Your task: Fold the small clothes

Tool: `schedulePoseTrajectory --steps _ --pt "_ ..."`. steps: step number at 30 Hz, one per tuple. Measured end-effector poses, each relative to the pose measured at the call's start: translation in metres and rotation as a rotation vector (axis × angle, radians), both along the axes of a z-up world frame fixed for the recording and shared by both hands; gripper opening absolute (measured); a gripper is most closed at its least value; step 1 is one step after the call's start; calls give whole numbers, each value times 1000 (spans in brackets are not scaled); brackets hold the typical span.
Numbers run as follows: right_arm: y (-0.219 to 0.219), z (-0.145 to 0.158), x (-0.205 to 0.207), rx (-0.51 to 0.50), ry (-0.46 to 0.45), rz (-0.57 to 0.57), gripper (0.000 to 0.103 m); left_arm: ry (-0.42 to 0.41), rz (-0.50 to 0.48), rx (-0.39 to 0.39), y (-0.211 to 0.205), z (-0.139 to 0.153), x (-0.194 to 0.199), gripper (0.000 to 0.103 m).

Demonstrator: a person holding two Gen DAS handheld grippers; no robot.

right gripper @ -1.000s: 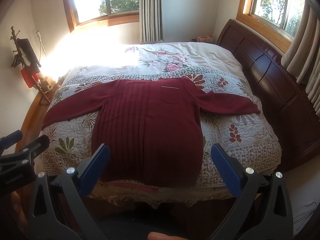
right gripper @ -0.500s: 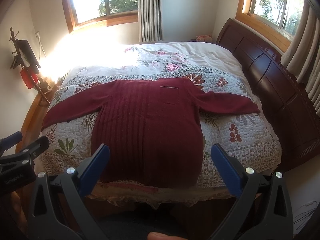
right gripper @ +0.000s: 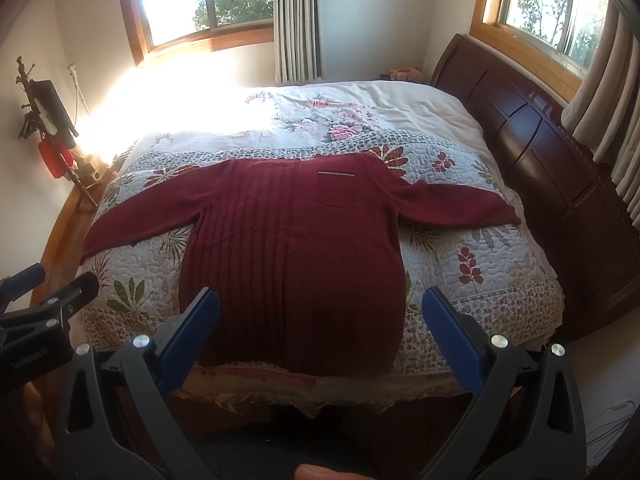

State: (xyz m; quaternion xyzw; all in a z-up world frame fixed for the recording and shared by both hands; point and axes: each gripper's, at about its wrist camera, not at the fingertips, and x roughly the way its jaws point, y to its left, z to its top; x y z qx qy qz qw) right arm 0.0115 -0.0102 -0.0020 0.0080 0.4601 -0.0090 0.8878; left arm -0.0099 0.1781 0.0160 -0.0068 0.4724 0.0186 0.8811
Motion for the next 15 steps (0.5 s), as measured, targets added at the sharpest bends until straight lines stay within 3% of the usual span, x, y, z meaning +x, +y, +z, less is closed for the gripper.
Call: schedulePoseTrajectory --steps 10,13,15 --pt "-1 -2 13 -19 5 -11 100 -2 -1 -23 2 -11 17 99" --pt "-3 -3 19 -51 -42 -11 100 -21 -21 -120 11 -20 27 99" --pt "-5 -4 21 -113 -128 4 100 -14 -48 -242 21 -30 37 99"
